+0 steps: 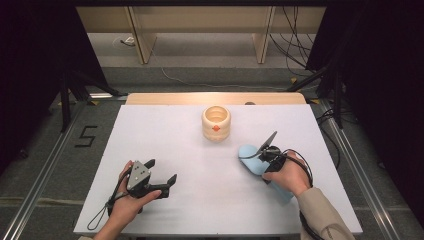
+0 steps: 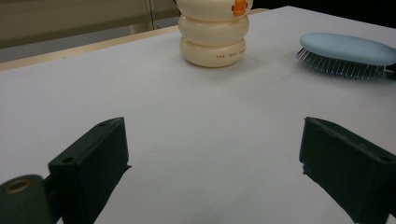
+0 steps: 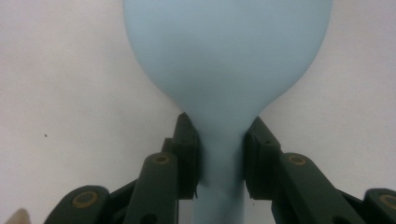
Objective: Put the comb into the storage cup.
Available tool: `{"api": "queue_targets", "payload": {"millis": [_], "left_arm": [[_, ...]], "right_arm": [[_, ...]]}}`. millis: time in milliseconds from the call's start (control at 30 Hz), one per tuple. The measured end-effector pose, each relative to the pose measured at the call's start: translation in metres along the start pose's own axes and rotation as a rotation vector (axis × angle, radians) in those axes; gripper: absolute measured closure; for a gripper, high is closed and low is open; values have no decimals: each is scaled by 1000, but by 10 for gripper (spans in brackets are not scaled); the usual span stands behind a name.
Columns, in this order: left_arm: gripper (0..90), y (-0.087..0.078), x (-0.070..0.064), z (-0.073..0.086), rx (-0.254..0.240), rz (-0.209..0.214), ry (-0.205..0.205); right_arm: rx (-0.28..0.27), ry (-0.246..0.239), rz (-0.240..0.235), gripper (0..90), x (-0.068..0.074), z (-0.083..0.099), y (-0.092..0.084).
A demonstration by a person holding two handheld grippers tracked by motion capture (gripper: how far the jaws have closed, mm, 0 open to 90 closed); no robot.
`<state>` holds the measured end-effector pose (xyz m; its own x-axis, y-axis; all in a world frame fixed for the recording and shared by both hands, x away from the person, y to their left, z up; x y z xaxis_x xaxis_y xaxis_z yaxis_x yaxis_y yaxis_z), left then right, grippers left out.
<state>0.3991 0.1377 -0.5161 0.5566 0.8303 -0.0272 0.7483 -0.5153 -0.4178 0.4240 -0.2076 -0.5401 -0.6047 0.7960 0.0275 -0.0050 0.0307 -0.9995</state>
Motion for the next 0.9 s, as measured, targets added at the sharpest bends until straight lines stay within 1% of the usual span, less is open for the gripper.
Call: {"api": "queue_targets", "payload": {"millis": [333, 433, 600, 767, 900], "left_arm": [[77, 0, 0, 0, -1, -1, -1], [77, 0, 0, 0, 0, -1, -1], [77, 0, 0, 0, 0, -2, -2], [78, 0, 1, 0, -2, -4, -4], [78, 0, 1, 0, -2, -5, -5]], "right_arm": [[-33, 21, 0, 703, -2, 0, -5], [-45, 17, 3, 704, -2, -1, -6], [-61, 24, -6, 704, -2, -1, -8], [-79, 43, -15, 703, -2, -2, -11], [-99, 45, -16, 703, -3, -3, -14]]}}
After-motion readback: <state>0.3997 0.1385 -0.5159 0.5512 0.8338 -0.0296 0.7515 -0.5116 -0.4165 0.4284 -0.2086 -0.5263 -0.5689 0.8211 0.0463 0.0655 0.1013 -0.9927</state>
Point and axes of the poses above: each handheld gripper's, and its own axes: y roughly forward along the jaws, z roughly out of its underside, x roughly to its left, the point moved 9 cm from there along y, roughly forward along the jaws, and after that the axes turned 4 degrees about x, right-handed, at the moved point
